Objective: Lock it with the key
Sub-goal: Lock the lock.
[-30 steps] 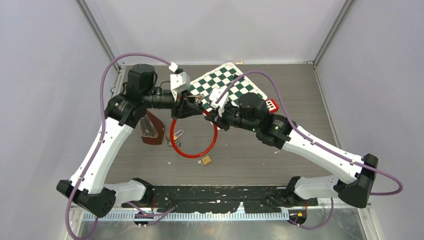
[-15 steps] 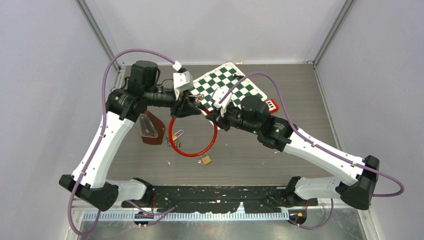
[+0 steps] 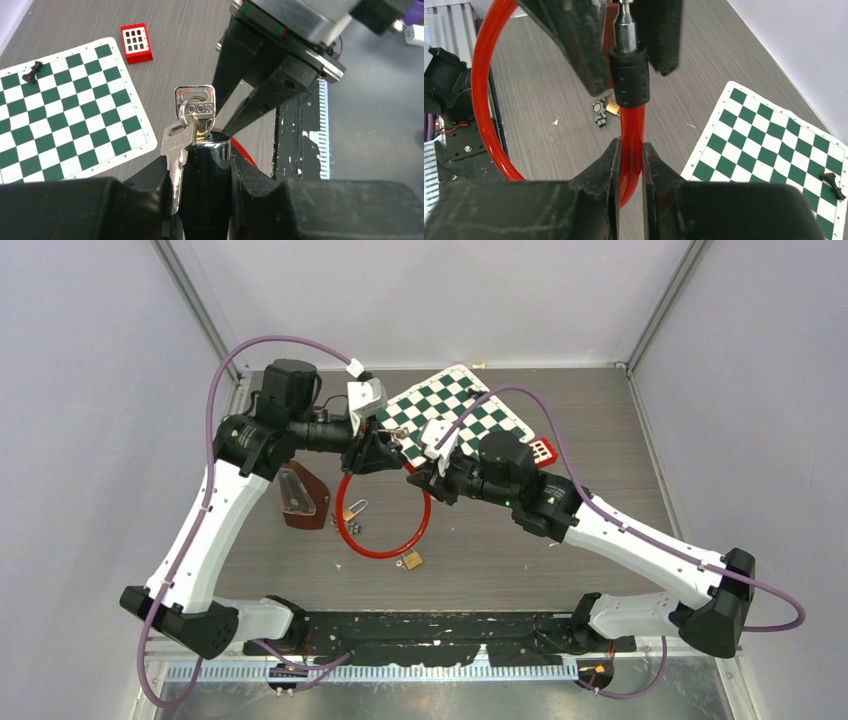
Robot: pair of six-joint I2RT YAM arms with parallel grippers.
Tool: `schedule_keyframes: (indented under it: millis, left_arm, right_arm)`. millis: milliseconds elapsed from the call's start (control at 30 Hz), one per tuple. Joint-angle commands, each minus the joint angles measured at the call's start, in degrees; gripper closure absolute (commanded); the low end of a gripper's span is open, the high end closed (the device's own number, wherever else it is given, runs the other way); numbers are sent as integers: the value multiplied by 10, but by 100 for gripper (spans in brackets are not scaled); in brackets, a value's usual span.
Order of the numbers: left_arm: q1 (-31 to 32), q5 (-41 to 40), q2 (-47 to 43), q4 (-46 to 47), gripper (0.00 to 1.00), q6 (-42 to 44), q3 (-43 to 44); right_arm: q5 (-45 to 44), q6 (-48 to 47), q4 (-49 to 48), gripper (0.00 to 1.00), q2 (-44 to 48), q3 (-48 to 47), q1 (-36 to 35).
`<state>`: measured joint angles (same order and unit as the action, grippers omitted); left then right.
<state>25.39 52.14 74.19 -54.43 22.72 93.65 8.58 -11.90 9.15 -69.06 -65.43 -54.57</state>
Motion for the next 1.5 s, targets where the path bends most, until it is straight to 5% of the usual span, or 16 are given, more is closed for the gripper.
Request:
schedule_keyframes:
  millis: [0,400,800,867,1033,1467]
  left_arm:
    - [0,-7,-3,84,97,-43,-18]
    - [0,15,6,53,94,-30,-17]
    - [0,28,6,30,69,-9,-48]
    - [1,8,4,50,73,-25,-58]
    - [10,-63,-4,155,100,-88,-120]
    - [89,-328,-36,451,100,-60,-342]
  right_arm:
    - [63,-14,-54,95,-2,-46,-21]
    - [11,1,-133,95,22,-19,-22]
    - [18,-17,-218,95,55,19,-23]
    - [18,-24,-220,95,54,24,-23]
    - [-9,-63,-280,95,52,82,-23]
    - [-260,-154,-710,95,-89,245,-22]
